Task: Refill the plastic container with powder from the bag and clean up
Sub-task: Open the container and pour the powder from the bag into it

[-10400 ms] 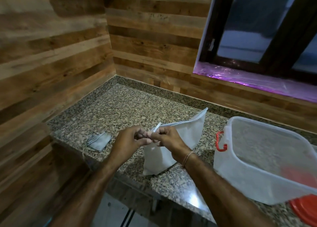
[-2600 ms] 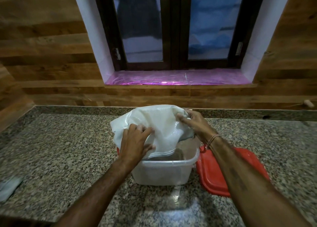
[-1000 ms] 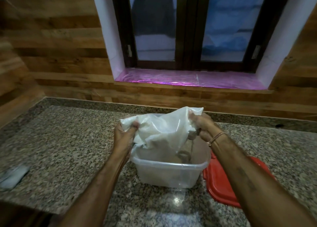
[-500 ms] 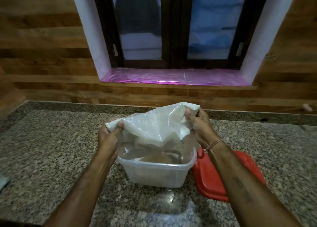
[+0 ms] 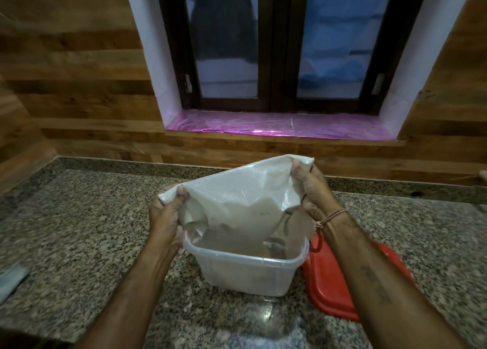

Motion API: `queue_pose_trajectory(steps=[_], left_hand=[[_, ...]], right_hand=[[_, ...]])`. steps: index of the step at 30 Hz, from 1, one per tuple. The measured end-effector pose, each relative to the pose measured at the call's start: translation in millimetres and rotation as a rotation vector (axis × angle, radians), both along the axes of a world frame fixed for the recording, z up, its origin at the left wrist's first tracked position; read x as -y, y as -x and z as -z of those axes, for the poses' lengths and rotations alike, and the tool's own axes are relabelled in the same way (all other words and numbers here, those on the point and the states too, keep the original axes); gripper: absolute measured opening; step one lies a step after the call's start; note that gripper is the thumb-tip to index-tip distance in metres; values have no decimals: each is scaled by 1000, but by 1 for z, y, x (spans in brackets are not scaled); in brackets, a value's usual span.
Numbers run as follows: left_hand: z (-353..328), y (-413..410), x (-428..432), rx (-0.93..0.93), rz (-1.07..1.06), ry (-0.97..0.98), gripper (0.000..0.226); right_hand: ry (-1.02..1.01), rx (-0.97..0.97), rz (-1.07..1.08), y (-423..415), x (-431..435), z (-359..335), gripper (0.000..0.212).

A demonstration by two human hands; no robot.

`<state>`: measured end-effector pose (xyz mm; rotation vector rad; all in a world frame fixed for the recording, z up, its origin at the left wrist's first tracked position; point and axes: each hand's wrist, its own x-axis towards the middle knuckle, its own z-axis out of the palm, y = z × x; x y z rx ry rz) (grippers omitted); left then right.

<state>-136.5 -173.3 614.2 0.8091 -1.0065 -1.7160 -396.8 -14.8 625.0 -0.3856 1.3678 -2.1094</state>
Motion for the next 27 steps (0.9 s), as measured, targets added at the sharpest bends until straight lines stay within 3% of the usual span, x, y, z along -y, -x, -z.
queue_pose_trajectory(steps=[3, 7, 17, 23, 27], left_hand=[[-2, 1, 4, 66, -45, 23, 15], [-6, 2, 9, 111, -47, 8, 13], [11, -10, -7, 413, -8, 96, 30], [-4, -10, -5, 420, 34, 118, 32], [-15, -12, -7, 530, 44, 355, 22]], right_hand=[[-66, 5, -26, 1, 2, -4, 30], [-104, 7, -70, 1, 0, -10, 20], [-192, -93, -115, 12, -10, -14, 15], [-317, -363, -77, 17, -31, -10, 14], [-234, -504, -114, 15, -46, -11, 20]])
